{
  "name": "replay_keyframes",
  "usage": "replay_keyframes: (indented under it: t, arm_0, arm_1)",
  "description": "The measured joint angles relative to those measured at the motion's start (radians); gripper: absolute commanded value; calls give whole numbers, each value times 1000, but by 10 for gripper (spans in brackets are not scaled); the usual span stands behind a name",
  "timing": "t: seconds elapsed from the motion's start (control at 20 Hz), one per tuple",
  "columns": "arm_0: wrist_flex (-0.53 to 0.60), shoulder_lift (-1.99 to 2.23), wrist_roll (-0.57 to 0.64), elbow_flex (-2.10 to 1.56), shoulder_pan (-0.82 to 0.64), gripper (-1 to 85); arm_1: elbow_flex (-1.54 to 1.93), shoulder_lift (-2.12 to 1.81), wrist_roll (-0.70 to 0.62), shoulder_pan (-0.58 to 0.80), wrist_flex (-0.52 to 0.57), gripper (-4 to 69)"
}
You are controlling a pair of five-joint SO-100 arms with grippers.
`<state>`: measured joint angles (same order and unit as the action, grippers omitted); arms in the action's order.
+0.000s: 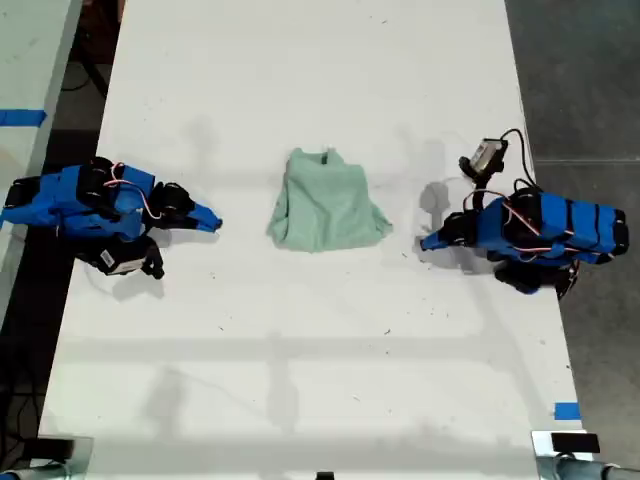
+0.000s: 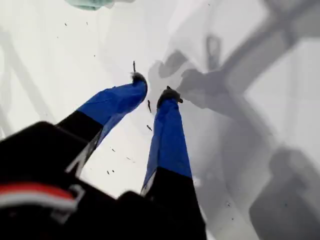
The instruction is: Fold t shirt
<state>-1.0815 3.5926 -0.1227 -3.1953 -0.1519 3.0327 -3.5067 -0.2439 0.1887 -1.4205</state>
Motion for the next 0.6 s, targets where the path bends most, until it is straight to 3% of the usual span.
replay_keyframes:
  t: [0.2,0.6]
  arm_0:
    - [0,5,52,-3,-2,115]
    - [0,5,52,-3,-12,115]
  arm_1:
    - [2,0,-67,-9,0,100]
    - [2,0,-64,-8,0,100]
